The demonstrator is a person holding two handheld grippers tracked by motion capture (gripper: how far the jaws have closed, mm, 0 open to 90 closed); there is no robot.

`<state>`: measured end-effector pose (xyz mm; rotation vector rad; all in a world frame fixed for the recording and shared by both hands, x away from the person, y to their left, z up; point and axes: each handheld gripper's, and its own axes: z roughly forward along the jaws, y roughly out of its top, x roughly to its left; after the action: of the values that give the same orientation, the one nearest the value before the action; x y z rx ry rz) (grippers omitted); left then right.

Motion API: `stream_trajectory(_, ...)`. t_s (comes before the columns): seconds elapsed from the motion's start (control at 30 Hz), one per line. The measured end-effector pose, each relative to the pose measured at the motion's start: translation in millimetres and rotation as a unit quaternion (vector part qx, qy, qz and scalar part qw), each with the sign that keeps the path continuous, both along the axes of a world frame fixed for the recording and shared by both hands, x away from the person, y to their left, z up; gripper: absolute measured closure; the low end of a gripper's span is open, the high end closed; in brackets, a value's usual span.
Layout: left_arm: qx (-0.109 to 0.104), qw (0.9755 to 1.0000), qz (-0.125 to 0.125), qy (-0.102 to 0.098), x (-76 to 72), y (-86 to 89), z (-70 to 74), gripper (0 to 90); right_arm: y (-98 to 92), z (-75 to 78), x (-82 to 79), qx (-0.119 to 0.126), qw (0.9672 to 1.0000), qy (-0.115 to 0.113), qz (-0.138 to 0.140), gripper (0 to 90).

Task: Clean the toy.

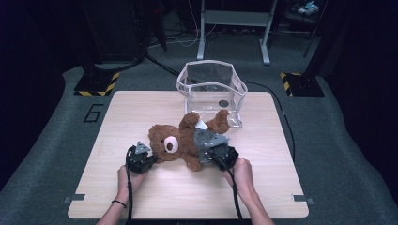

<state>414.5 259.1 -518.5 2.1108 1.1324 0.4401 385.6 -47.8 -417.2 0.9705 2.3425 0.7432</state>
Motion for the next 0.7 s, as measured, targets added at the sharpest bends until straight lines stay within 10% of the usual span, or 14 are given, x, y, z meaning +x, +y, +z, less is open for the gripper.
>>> stream_trajectory(0.3, -0.005, 1.0000, 0.000, -0.003, 0.7, 0.5, -0.9, 86.3, 58.9, -24.2, 14.1, -0.037, 0.9973, 0.009, 0.063, 79.7)
stream_trajectory(0.7, -0.006, 1.0000, 0.002, -0.005, 1.1, 0.8, -1.2, 86.2, 12.3, -32.4, 13.8, -0.035, 0.9991, 0.023, 0.000, 79.7)
